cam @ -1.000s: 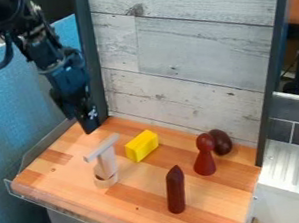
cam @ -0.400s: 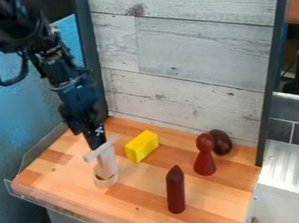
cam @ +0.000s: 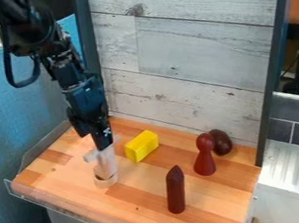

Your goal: Put yellow cube on top of table

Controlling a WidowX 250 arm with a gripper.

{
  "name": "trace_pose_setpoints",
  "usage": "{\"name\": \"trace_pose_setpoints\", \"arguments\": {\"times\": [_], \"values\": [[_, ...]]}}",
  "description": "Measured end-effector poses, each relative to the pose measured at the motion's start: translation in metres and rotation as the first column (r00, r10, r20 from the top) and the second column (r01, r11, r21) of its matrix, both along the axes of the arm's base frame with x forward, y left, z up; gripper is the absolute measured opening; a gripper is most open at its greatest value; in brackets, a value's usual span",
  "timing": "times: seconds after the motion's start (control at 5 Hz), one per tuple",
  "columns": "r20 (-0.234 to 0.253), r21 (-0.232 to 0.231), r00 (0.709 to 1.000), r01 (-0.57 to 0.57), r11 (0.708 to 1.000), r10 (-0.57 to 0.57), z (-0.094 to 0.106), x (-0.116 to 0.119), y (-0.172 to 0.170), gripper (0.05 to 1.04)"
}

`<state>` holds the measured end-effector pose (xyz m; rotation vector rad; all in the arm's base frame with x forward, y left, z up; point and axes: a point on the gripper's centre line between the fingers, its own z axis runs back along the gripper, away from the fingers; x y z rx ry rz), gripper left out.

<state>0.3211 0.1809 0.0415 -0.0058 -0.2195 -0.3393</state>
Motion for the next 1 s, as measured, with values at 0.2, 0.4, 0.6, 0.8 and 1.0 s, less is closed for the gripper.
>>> {"name": "trace_pose_setpoints", "arguments": {"times": [0.2, 0.4, 0.6, 0.8, 1.0], "values": [[0.002, 0.004, 1.000, -0.004, 1.000, 0.004, 0.0000, 0.0003, 0.0008, 0.965], [0.007, 0.010, 1.000, 0.002, 1.000, -0.002, 0.0002, 0.0025, -0.0008, 0.657], [0.014, 0.017, 1.000, 0.003, 1.000, -0.004, -0.0006, 0.0039, -0.0013, 0.452], [0.012, 0.024, 1.000, -0.016, 1.000, 0.016, -0.0026, 0.0038, -0.0021, 0.748], [0.014, 0.019, 1.000, -0.012, 1.000, 0.012, -0.0035, 0.0038, -0.0037, 0.995]]}}
